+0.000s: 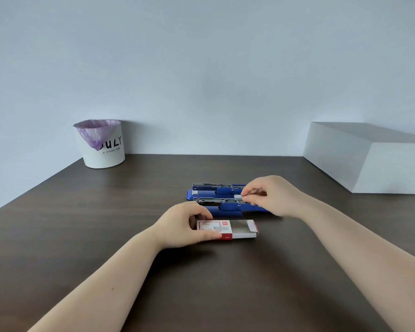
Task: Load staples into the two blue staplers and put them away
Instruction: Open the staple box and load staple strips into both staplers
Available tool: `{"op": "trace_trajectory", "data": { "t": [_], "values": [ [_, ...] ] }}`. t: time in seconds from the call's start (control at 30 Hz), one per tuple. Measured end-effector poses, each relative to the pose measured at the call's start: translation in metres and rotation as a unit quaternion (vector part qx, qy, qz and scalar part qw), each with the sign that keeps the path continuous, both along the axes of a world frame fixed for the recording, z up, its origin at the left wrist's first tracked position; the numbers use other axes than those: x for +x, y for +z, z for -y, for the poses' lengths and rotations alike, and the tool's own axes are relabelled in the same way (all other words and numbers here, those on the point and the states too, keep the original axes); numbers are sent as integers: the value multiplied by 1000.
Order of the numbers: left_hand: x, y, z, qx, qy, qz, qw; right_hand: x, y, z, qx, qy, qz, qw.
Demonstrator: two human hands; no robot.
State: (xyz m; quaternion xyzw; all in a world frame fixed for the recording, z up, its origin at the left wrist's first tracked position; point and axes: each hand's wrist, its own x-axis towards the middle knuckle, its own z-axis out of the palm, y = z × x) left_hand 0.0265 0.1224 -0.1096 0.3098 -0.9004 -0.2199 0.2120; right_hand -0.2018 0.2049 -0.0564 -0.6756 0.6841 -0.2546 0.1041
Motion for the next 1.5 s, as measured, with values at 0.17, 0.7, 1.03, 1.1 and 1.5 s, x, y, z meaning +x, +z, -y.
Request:
{"op": "trace_trajectory", "data": {
  "t": [0.17,0.7,1.03,1.1,1.5],
  "values": [
    [4,3,4,18,72,-120,990,7,-7,11,-14,4,-61,998],
    [-1,-4,26,-49,137,-34,989,25,-8,36,-1,39,-172,984],
    [0,-5,28,-35,144,-32,988,31,-10,36,-3,45,-204,978],
    [0,-4,27,-34,142,-30,989,35,-10,37,-4,50,-191,980],
    [1,-6,30,-28,135,-27,990,22,-15,35,-33,18,-193,981]
  ]
}}
